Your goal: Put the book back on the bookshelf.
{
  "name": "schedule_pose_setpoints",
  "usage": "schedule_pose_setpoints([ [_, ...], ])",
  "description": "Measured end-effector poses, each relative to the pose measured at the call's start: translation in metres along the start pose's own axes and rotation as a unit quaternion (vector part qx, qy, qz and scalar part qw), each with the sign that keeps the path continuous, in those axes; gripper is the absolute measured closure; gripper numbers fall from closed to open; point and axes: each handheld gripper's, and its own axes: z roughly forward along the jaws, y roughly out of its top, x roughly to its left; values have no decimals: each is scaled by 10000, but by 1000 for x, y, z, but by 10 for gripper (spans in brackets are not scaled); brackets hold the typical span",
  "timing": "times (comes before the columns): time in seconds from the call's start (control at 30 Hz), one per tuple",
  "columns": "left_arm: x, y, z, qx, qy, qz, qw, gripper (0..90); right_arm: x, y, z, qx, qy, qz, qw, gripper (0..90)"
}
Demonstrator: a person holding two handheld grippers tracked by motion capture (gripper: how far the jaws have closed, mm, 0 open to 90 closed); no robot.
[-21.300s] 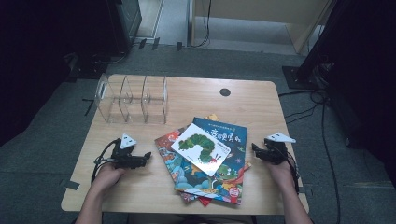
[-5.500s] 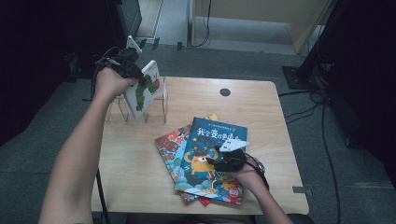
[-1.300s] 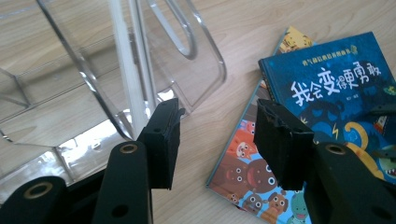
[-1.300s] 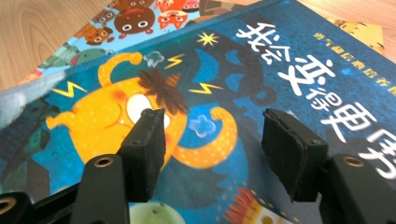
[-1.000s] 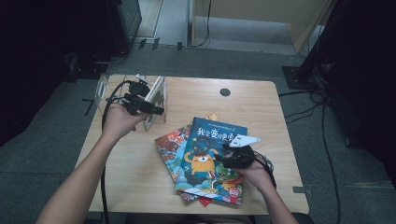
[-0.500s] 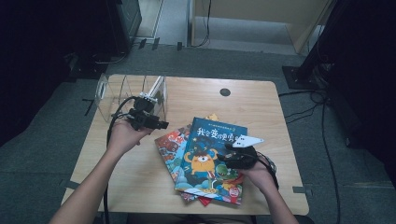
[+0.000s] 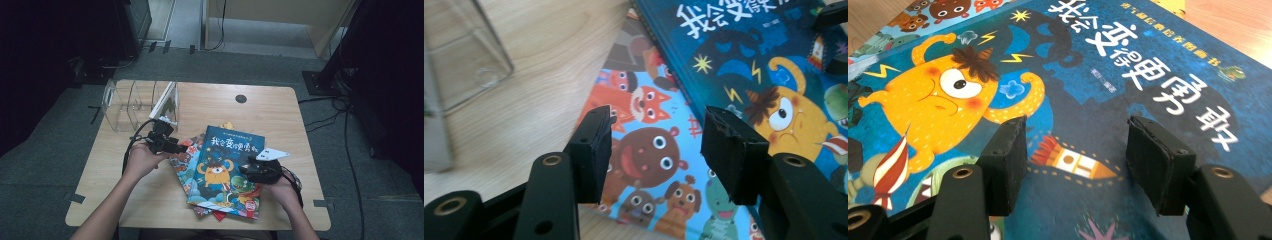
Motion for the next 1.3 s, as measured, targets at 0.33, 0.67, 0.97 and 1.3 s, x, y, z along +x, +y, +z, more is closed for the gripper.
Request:
schedule_pose_setpoints([
  [0.33,-6,-10,22,11,-30,132,9999,442,-12,-11,-15,-62,-258,193,9995,459],
  [0.67,-7,-29,36,-177,-160,27,9997,442,-33,-16,-25,-80,-548,350,9979,670],
  [0.97,-12,-41,39,-590,-30,325,9977,440,-46,-17,-26,-136,-891,581,9942,773],
  [1.3,-14,-43,39,-556,-96,501,9971,332,-54,-16,-17,53,-1168,741,9904,798],
])
